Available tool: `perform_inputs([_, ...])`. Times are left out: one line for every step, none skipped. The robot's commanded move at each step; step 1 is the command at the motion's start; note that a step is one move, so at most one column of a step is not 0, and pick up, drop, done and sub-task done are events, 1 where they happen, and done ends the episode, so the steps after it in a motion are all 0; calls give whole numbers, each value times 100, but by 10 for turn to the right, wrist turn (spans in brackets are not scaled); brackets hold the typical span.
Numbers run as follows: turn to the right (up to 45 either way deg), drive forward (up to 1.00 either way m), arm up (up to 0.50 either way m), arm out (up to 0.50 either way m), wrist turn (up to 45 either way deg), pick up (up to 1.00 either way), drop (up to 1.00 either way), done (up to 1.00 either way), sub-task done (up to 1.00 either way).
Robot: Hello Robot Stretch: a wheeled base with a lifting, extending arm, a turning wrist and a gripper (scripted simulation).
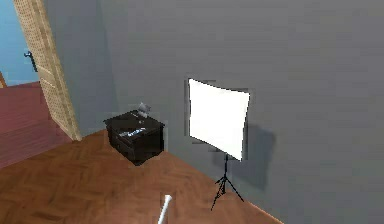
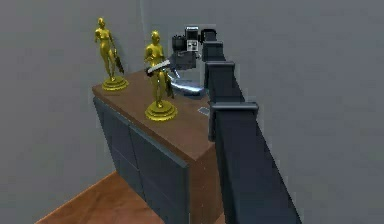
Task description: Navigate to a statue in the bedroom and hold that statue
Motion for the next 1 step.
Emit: perform_inputs([0,0,0,0,0,0,0,100,0])
